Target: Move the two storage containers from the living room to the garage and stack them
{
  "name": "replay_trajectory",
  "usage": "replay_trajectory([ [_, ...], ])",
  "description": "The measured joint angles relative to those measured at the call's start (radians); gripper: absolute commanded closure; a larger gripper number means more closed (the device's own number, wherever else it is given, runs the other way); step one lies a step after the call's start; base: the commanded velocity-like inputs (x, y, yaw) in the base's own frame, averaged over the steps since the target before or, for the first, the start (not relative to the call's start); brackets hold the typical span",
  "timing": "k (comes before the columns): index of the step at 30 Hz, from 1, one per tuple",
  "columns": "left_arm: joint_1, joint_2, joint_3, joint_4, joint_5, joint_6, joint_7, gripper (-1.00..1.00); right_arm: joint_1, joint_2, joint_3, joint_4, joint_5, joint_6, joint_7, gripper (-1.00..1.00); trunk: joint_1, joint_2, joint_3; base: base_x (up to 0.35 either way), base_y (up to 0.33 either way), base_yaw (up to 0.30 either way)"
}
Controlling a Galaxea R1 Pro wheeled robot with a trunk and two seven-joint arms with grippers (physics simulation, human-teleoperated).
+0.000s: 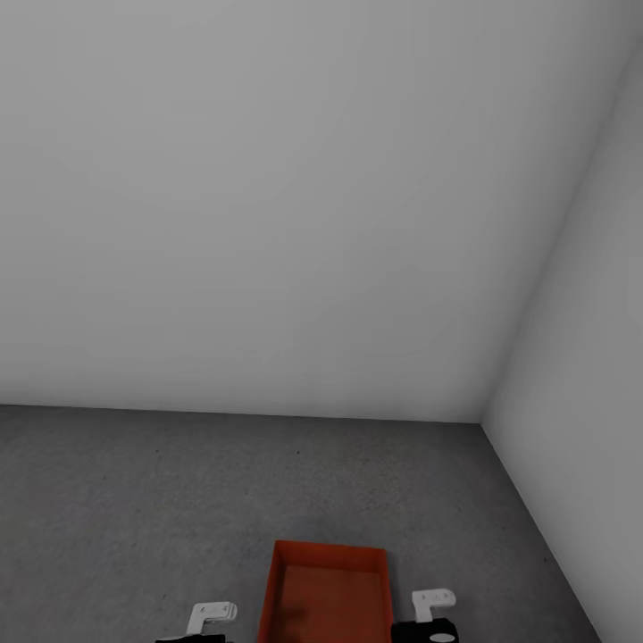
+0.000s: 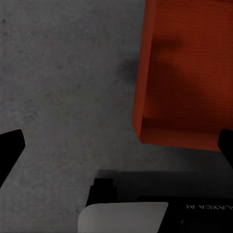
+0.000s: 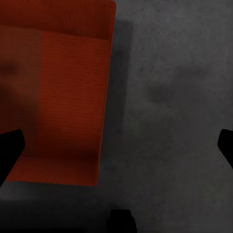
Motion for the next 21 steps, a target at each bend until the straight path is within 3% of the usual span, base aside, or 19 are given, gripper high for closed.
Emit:
replay_trajectory([
  [21, 0.0, 0.0, 0.0, 0.0, 0.0, 0.0, 0.0, -1.0, 0.005, -0.001, 0.0, 0.001, 0.002, 0.004, -0.001, -1.0, 0.0, 0.0, 0.0, 0.0, 0.0, 0.0],
])
